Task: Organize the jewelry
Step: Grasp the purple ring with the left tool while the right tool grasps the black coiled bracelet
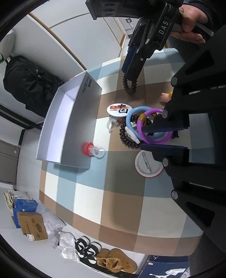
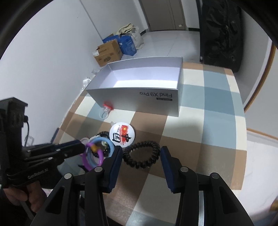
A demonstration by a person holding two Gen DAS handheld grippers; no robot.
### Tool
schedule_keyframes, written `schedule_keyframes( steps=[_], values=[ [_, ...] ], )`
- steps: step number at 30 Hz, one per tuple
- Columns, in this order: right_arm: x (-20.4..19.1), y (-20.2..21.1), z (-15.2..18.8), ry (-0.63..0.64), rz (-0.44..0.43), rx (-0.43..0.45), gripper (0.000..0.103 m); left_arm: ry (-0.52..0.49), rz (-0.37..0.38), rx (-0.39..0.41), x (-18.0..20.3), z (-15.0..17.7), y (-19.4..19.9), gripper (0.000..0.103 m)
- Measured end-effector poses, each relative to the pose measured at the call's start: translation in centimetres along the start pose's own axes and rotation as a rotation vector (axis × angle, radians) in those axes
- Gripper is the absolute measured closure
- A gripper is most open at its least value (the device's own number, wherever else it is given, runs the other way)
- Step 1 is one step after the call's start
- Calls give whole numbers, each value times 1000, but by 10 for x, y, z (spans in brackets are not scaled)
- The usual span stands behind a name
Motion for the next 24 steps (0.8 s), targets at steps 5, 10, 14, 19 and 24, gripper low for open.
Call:
schedule_keyframes(
  steps=[5,10,14,19,24],
  values=[
    [0,-5,1,-9,-4,-13,59,4,-5,3,-3,1,6,94],
    [-2,-6,0,-8,-2,-15,59,-14,-18,-53,-2,5,-6,90],
    [-2,-7,0,-4,-6,-14,59,-61,-33,-63,7,7,-13,90],
    [0,-7,-1,-5,-5,-10,59,-49,-33,-46,3,6,-11,91],
    [1,-2,-3,-17,-10,6,59,-45,-32,0,1,6,0,100]
  ],
)
Point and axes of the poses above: each gripper's, at about its wrist camera, not at the fingertips, and y roughly against the way its jaws point, x to its right, z to its underside, the point moved 3 cm from there along -y, roughly the way its jaws point, and after that the axes turned 4 degrees about z, right-handed, at the moved point
